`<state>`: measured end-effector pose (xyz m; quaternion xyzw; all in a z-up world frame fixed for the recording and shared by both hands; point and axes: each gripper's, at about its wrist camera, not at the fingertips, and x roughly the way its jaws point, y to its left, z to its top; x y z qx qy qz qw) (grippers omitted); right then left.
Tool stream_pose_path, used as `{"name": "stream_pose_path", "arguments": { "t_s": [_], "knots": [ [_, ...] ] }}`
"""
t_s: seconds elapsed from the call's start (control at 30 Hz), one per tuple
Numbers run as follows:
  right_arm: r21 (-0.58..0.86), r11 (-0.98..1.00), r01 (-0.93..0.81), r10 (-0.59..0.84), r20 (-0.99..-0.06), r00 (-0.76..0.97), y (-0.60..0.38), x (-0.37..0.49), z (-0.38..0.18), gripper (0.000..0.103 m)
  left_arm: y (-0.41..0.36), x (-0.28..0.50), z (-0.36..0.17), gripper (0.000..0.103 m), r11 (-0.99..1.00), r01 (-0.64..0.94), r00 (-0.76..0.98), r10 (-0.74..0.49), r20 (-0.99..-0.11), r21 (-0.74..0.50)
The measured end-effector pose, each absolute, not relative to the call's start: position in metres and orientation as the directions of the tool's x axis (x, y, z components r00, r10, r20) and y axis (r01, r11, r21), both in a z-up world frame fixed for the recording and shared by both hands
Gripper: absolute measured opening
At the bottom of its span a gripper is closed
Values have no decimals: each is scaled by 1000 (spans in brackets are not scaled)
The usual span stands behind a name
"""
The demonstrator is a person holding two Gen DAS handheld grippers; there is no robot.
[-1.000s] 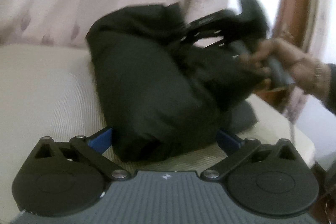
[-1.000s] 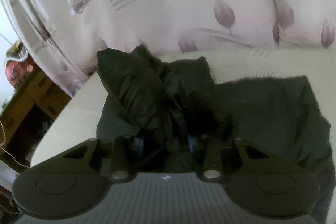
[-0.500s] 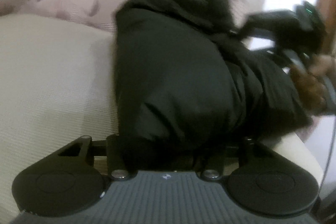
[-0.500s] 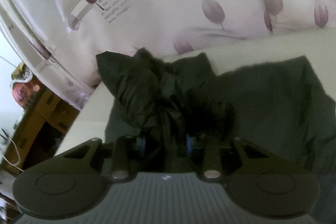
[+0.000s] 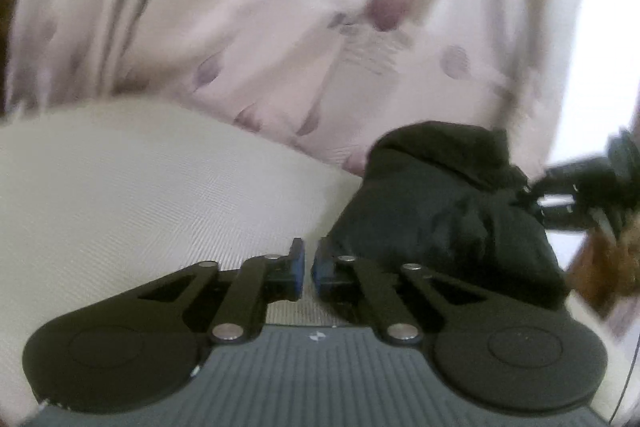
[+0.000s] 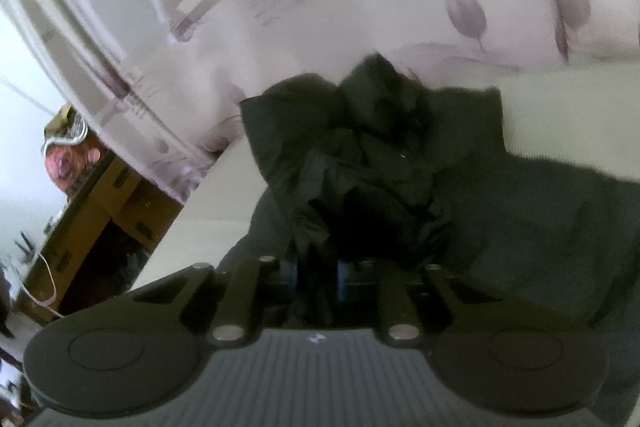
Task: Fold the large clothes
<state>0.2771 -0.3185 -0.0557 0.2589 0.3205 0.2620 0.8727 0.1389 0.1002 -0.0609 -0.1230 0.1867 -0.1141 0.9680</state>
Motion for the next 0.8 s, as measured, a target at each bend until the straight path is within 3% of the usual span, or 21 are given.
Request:
{"name": "stream_pose_path", "arguments": {
  "t_s": [0.03,0.07,0.13,0.17,0.23,0.27,0.3,0.53,0.63,0.67,0.7,0.8],
  "knots": [
    [641,718,-273,626,-421,657,-322,278,-58,17,97,141,-58,40,939,206,898,-294,-327,-276],
    [680,692,-243,639,-419,645,-328,280,-62,18,91,149,-55,71,924,245,889,-335,-313,-293],
    [730,657,-187,644,-415,643,-335,283,-66,25,78,159,-50,91,926,268,892,-343,-295,-267],
    [737,657,-159,634,-425,646,-336,283,-66,29,71,165,-48,95,936,268,905,-326,-273,-228],
    [733,666,-136,629,-455,630,-333,285,-63,48,55,175,-51,102,943,284,910,-322,-260,-172],
    [730,672,-120,619,-466,632,-331,286,-61,70,51,175,-55,102,938,303,901,-340,-269,-170],
    [726,678,-115,609,-468,640,-330,286,-58,84,48,179,-58,102,931,317,890,-359,-282,-183],
    [644,760,-90,547,-558,624,-298,307,-57,92,42,203,-74,100,896,350,842,-429,-327,-274],
    [612,786,-87,513,-568,643,-286,311,-56,92,36,204,-78,98,881,378,819,-462,-340,-286],
    [608,789,-89,507,-562,653,-284,310,-55,86,32,203,-78,99,879,389,817,-467,-339,-274],
    [595,797,-102,499,-553,667,-283,309,-53,64,29,201,-78,99,876,407,811,-477,-339,-260],
    [535,833,-142,468,-543,697,-282,308,-46,33,17,196,-79,100,871,444,804,-491,-336,-212]
  ]
}}
